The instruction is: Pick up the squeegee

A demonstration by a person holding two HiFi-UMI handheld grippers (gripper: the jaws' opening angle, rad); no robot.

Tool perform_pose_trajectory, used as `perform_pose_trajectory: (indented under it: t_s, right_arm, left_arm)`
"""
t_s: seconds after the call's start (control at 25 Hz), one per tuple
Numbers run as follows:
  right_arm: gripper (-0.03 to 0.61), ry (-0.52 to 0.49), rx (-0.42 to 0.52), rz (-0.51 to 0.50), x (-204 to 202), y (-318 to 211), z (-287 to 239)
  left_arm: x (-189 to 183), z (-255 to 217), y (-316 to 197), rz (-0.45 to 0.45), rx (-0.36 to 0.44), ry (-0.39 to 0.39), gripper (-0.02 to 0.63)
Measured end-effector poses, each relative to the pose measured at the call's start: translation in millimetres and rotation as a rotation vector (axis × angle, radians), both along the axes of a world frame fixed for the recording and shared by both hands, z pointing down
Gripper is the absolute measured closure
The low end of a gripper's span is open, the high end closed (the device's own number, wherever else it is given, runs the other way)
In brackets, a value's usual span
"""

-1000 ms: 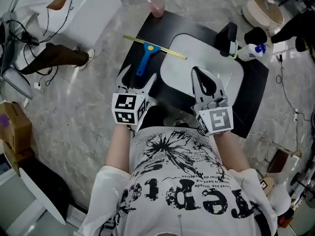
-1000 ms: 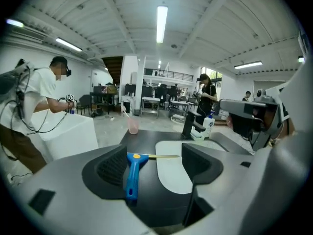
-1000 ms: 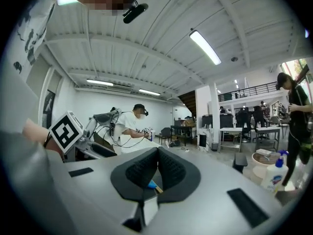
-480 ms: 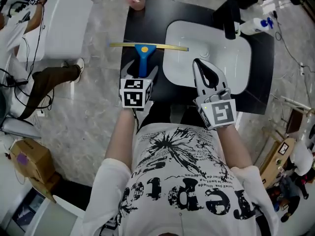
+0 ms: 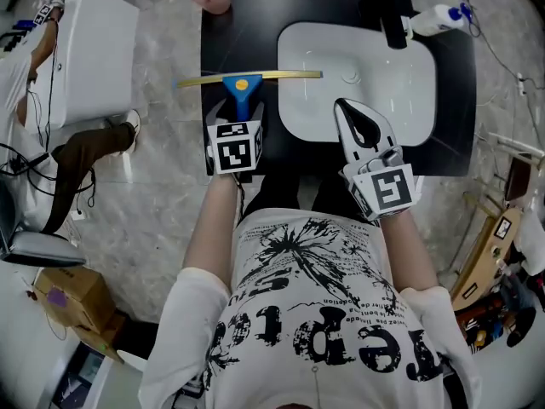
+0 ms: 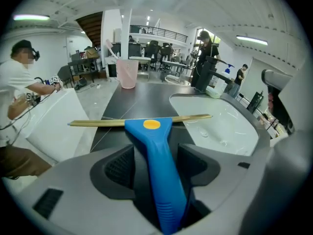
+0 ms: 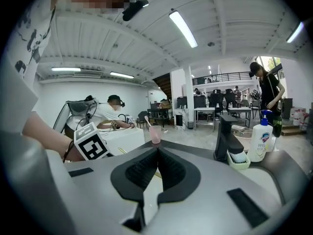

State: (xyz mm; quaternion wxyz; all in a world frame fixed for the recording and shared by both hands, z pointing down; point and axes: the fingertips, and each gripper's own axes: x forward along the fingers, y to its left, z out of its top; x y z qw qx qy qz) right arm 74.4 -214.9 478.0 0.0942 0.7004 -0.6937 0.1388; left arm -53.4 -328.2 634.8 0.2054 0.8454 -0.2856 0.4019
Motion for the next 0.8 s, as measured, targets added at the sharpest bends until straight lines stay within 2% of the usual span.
perform_pose_trajectory:
  t_s: [0.08,0.2,0.28,0.6,0.8]
  right_arm:
    - [0.563,0.003,0.002,0.0,-2,2,0]
    - [0.563,0.005,0.005,0.018,-1,5,-3]
    - [0.563,0.001,0.007,0.033,1,8,-6]
    - [0.563,-0.009,0.01,0.091,11,22,-16]
    - [0.563,0.014,0.035,0.09,13,20,-31]
  left_arm:
    - [-2,1,-2,-0.02,0.027,-0.022,0.362]
    - [-4,1,-4,-0.047,0.031,-0.034,0.386]
    - [-6,0,-4,-0.068,0.025,-0.036,0.474]
    - [-8,-9,7,-0.065,-0.015,-0.007,0.476]
    - [-1,-31,9,-0.078,-0.029,0.078,0.476]
